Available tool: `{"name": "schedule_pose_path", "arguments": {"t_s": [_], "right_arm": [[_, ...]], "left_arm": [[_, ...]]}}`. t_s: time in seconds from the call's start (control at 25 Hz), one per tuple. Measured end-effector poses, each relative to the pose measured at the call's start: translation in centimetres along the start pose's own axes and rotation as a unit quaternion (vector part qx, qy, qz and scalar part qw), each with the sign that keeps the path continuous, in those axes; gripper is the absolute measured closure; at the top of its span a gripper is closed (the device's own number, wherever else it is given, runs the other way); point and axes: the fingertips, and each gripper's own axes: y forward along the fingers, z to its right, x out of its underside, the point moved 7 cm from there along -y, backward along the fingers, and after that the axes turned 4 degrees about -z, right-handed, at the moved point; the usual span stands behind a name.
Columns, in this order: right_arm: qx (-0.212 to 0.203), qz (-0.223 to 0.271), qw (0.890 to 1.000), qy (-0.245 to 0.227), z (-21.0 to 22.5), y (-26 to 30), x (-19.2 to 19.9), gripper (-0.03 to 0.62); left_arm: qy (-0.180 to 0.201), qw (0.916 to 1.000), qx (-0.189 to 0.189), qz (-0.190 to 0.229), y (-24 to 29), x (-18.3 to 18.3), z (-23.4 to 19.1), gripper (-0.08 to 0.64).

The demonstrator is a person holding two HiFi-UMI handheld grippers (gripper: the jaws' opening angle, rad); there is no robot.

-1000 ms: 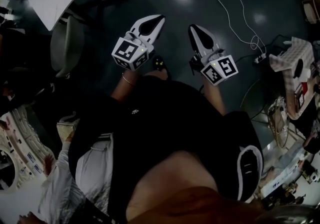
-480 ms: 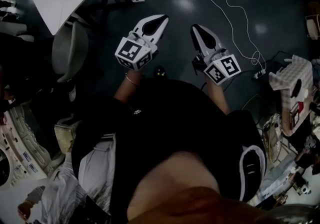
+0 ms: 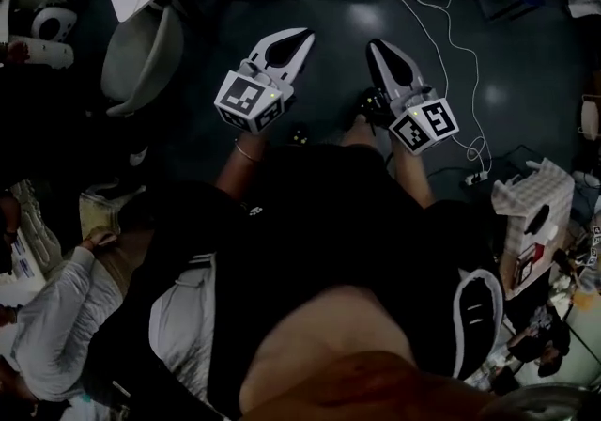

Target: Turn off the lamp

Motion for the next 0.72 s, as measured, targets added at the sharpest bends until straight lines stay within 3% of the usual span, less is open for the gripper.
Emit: {"name": "schedule_pose_path", "arguments": {"t_s": [0.36, 0.72], "right_arm": [[-0.076, -0.014, 0.997, 0.009, 2.0, 5.3, -0.7, 0.591], [-0.093, -0.012, 0.995, 0.028, 7.3, 6.1, -1.9, 0.591]], "left_arm": [[0.009, 0.9976, -0.065, 0.02, -0.5, -1.1, -2.6, 0.554], [0.015, 0.9958, -0.091, 0.007, 4.2, -1.3, -2.8, 0.554]]}}
